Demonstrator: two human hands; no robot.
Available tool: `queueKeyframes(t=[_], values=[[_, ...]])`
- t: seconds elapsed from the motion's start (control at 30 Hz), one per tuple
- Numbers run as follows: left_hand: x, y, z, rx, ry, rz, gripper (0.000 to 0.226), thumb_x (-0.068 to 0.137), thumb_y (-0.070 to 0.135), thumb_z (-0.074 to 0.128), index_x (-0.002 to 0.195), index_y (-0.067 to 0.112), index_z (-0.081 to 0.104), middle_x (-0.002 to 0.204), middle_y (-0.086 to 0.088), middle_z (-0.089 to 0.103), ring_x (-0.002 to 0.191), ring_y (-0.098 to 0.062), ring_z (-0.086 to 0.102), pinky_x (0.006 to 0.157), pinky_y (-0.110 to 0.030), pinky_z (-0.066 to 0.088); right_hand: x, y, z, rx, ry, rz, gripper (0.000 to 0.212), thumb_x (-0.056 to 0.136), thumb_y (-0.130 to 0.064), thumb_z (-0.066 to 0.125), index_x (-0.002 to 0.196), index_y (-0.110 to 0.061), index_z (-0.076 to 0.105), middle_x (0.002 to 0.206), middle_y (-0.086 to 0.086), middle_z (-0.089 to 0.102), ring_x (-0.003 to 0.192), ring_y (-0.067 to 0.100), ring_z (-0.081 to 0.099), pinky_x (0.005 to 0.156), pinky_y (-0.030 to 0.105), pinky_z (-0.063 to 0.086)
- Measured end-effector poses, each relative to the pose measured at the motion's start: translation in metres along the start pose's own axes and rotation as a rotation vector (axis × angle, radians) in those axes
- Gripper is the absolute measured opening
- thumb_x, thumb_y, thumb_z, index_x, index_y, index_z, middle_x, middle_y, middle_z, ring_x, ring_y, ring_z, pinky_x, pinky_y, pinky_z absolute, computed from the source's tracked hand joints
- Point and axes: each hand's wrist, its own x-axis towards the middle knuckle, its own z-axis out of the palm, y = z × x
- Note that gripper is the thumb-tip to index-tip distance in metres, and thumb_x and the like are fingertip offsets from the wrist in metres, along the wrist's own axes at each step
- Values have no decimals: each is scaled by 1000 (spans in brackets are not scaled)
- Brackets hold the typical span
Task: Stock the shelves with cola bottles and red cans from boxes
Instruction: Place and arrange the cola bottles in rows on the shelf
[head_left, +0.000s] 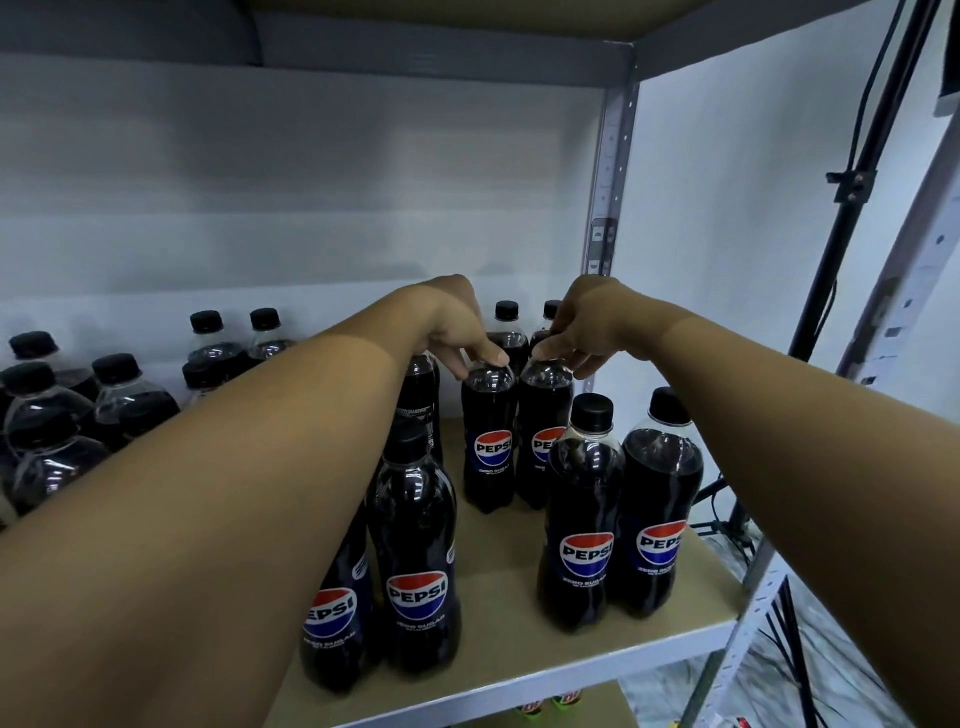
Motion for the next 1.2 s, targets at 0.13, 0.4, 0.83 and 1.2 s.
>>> queueKeyframes(t=[0.13,0.4,0.83,1.2], values=[[-2,7,7,-30,23,-26,51,82,21,87,121,-2,65,127,-14,70,74,-20,76,105,-52,52,-6,-3,-1,-159,27,-11,43,89,-38,75,100,4,76,86,14,78,87,26,77,91,42,59],[-1,19,19,-88,10,-8,50,85,14,84,125,-5,61,134,-21,63,92,-33,76,97,-44,59,-21,8,-8,-210,52,-46,32,91,-33,75,90,-1,79,84,11,78,85,21,76,90,39,59],[-2,45,45,-172,4,-28,55,85,17,83,130,0,57,142,-16,59,86,-23,72,105,-46,53,-33,38,-23,-68,83,33,29,86,-25,82,93,3,77,81,15,77,77,28,77,85,42,62],[-4,47,46,-78,14,-21,55,88,22,81,133,2,55,148,-14,54,85,-22,73,109,-49,49,-32,45,-23,7,79,18,29,85,-21,82,99,3,76,85,17,76,78,30,77,82,43,63]])
